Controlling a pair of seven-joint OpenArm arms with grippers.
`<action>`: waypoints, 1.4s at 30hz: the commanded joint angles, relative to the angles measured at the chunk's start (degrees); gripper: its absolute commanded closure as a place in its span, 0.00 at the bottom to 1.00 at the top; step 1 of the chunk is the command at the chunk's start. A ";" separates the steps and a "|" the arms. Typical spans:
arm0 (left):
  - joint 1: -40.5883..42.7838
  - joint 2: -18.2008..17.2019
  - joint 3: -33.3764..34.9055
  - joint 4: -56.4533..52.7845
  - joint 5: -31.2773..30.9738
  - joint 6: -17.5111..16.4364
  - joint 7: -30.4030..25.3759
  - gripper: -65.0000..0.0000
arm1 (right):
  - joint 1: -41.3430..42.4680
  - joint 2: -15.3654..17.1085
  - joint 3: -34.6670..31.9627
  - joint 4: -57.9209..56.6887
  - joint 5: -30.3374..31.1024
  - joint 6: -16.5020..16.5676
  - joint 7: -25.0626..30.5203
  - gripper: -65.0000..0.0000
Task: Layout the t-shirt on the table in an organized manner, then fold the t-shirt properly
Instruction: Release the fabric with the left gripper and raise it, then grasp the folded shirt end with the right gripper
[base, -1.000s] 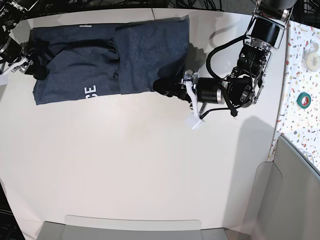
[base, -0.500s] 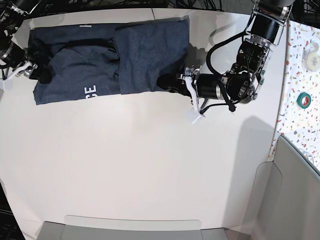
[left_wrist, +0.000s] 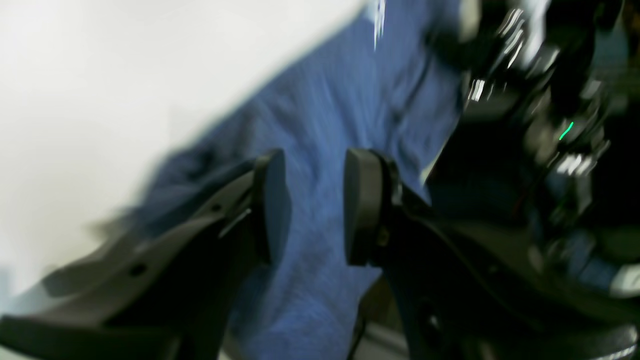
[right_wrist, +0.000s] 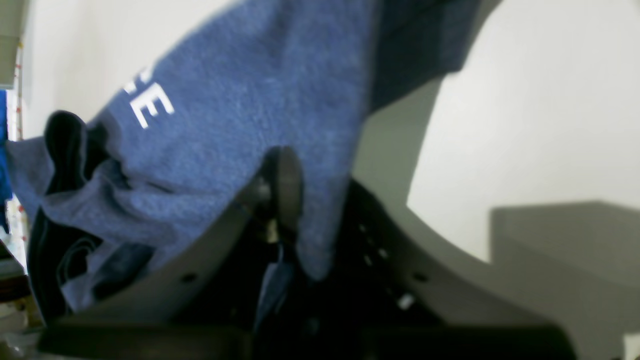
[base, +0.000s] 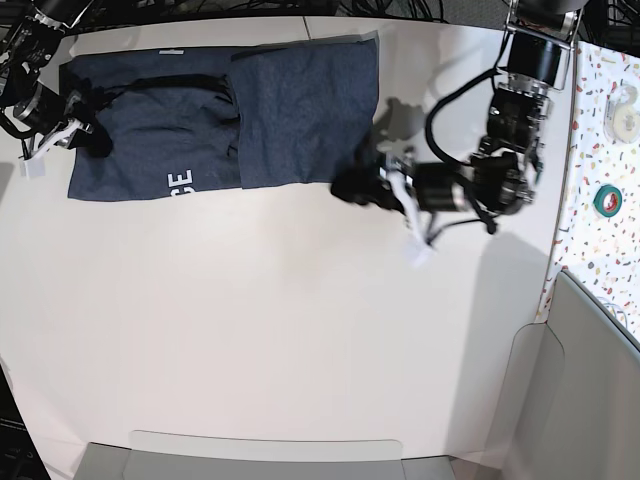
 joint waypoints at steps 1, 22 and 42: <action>-0.83 -0.66 -2.62 1.03 -1.88 -0.26 -0.70 0.72 | 0.02 0.73 -0.08 0.47 -1.85 0.08 -1.83 1.00; 22.11 -4.70 -17.66 1.03 14.30 -0.17 2.82 0.72 | -2.61 -4.55 -4.04 25.53 -1.85 0.08 -1.83 1.00; 17.63 -2.42 -9.66 0.06 16.05 -0.08 2.73 0.72 | 1.78 -13.96 -37.79 39.33 -5.81 0.08 -1.83 1.00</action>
